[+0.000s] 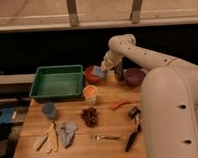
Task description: Wipe red bowl with sponge
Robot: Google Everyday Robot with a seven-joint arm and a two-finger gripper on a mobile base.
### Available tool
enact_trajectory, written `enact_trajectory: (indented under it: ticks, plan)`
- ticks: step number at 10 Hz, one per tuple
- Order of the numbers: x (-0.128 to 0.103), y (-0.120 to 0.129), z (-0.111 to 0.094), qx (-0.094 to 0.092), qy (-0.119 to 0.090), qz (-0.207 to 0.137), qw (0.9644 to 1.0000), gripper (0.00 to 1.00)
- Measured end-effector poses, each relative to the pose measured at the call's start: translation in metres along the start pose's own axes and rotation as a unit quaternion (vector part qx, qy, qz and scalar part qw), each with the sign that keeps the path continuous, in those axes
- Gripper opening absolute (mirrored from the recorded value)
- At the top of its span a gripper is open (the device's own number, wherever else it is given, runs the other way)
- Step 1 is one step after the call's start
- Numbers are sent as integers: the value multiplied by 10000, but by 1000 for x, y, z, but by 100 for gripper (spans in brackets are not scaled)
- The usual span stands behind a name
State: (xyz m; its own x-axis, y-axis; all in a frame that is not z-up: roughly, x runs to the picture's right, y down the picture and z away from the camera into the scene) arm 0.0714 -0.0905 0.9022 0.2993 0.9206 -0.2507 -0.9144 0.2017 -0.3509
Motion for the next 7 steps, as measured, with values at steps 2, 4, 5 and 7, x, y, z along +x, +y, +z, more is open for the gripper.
enact_trajectory:
  ticks: [2,4,5,7]
  plan:
    - [-6,6,10,-94,50,-48,9999,0]
    - [-13,10,20,-162,68,-71,9998,0]
    - [-18,8,23,-171,38,-63,9998,0]
    - [-31,-1,27,-130,-32,-7,9999,0]
